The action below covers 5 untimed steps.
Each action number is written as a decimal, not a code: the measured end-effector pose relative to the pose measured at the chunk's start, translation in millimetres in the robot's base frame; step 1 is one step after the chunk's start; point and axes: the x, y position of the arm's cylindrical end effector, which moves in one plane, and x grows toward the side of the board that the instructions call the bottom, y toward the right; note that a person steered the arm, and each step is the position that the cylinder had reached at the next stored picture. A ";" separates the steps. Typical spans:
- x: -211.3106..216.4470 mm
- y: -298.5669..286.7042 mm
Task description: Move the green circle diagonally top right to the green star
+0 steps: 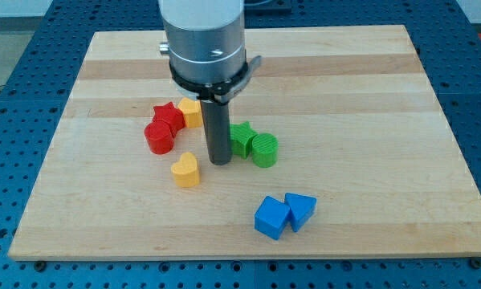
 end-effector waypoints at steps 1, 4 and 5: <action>-7.2 -2.9; 24.5 46.4; 21.0 62.0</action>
